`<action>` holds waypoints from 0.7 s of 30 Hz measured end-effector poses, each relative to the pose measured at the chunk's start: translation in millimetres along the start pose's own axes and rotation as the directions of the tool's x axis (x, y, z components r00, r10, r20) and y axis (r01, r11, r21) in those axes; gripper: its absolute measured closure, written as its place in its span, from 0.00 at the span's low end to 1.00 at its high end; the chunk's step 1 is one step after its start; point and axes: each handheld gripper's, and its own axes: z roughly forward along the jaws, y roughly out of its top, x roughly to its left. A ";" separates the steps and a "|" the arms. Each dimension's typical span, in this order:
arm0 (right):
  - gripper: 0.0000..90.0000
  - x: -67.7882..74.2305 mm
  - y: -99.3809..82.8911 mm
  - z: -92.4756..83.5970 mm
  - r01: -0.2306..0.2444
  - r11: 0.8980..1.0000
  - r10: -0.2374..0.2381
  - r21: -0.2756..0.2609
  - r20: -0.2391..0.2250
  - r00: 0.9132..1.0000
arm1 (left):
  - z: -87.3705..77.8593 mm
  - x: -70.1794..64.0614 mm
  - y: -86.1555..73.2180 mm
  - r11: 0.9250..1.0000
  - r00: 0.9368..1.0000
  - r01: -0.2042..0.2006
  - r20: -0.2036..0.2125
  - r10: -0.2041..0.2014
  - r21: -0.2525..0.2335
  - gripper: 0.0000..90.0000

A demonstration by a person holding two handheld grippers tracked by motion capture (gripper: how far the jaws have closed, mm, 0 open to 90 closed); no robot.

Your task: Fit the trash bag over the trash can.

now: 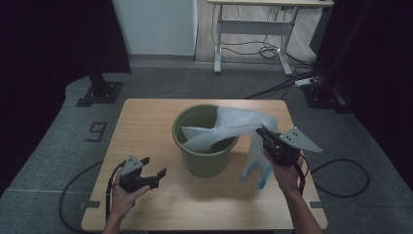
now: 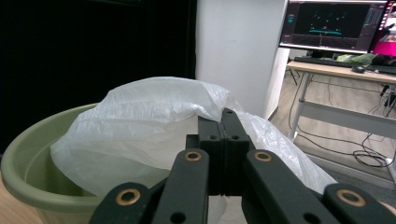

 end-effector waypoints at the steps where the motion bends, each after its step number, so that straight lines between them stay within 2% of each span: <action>1: 0.98 0.0 0.0 0.0 0.000 1.000 0.000 0.000 0.000 1.000 | -1.5 -0.3 2.1 1.000 1.000 0.004 -0.001 -0.004 -0.005 0.20; 4: 0.98 1.7 1.4 4.2 0.004 1.000 -0.004 0.007 -0.009 1.000 | -7.8 -1.2 10.4 1.000 1.000 0.013 -0.007 -0.013 -0.026 0.20; 6: 0.98 2.0 1.5 5.1 0.007 1.000 -0.006 0.012 -0.012 1.000 | -15.9 -4.9 21.4 0.999 1.000 0.012 -0.024 -0.013 -0.050 0.20; 7: 0.98 2.2 1.7 5.4 0.007 1.000 -0.007 0.012 -0.012 1.000 | -15.9 -4.9 21.4 0.999 1.000 0.012 -0.024 -0.013 -0.050 0.20; 9: 0.98 2.3 1.8 5.6 0.008 1.000 -0.008 0.012 -0.013 1.000 | -21.7 -10.3 32.8 0.998 1.000 -0.015 -0.029 0.014 -0.066 0.20; 14: 0.98 2.2 3.9 5.9 0.010 1.000 -0.009 0.016 -0.012 1.000 | -28.1 -18.9 60.3 0.994 0.999 -0.043 -0.001 0.043 -0.100 0.20; 18: 0.98 2.6 6.1 8.5 0.007 1.000 -0.007 0.014 -0.019 1.000 | -25.8 -27.0 80.7 0.991 0.997 -0.074 0.015 0.076 -0.108 0.21; 21: 0.98 4.1 7.1 9.8 0.009 1.000 -0.009 0.015 -0.022 1.000 | -22.2 -31.6 91.6 0.990 0.996 -0.079 0.033 0.083 -0.116 0.22</action>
